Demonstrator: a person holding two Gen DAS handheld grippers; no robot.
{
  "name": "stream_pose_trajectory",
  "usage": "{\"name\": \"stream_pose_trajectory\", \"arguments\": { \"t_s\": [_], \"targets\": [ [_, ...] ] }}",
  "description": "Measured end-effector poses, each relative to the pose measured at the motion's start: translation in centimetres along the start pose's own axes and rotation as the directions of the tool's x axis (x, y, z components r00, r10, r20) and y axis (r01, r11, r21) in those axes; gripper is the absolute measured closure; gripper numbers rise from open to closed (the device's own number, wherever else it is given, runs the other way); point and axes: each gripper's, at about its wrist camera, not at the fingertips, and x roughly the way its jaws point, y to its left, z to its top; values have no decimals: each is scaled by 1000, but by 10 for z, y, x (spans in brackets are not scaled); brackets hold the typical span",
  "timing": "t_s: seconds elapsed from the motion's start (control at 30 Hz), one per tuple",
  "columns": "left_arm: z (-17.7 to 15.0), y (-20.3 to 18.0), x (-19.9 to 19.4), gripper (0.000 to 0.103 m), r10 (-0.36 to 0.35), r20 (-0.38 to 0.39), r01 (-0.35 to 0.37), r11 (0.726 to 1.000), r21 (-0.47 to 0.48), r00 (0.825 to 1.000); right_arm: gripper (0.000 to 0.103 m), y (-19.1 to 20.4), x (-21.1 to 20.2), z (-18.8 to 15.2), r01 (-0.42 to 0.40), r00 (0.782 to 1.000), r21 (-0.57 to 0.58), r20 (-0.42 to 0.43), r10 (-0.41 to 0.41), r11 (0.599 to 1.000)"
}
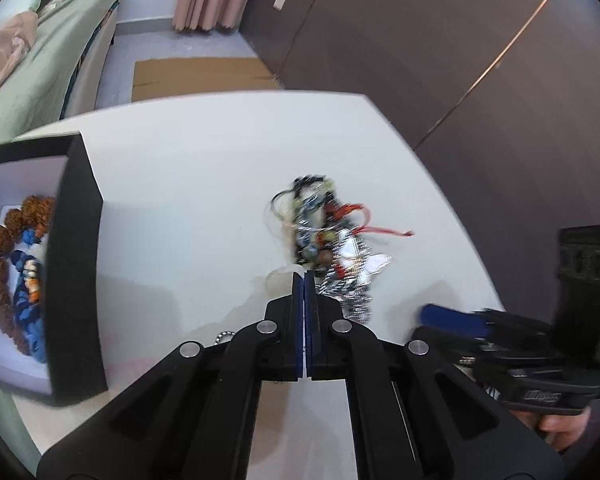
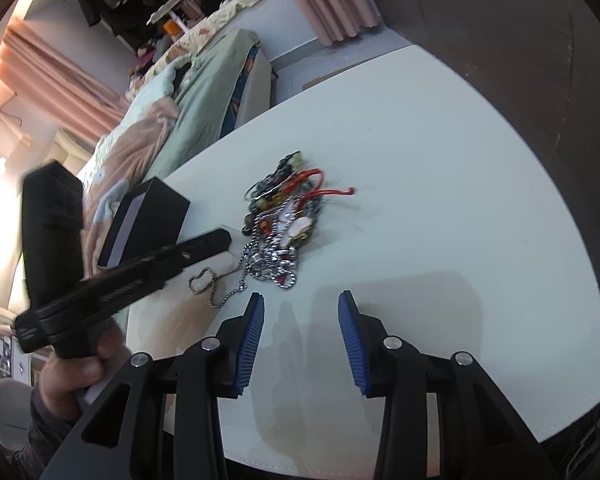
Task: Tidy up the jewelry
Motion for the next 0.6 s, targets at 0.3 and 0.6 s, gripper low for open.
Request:
{"name": "stream_pose_trajectory", "arguments": {
  "t_s": [0.3, 0.6],
  "targets": [
    [4, -6, -38, 101, -29, 68, 28, 1000, 14, 997, 63, 33, 33, 11, 50, 998, -108, -36, -54, 993],
    [8, -1, -74, 101, -11, 129, 10, 1000, 7, 992, 75, 32, 40, 17, 88, 996, -88, -16, -90, 992]
  ]
}}
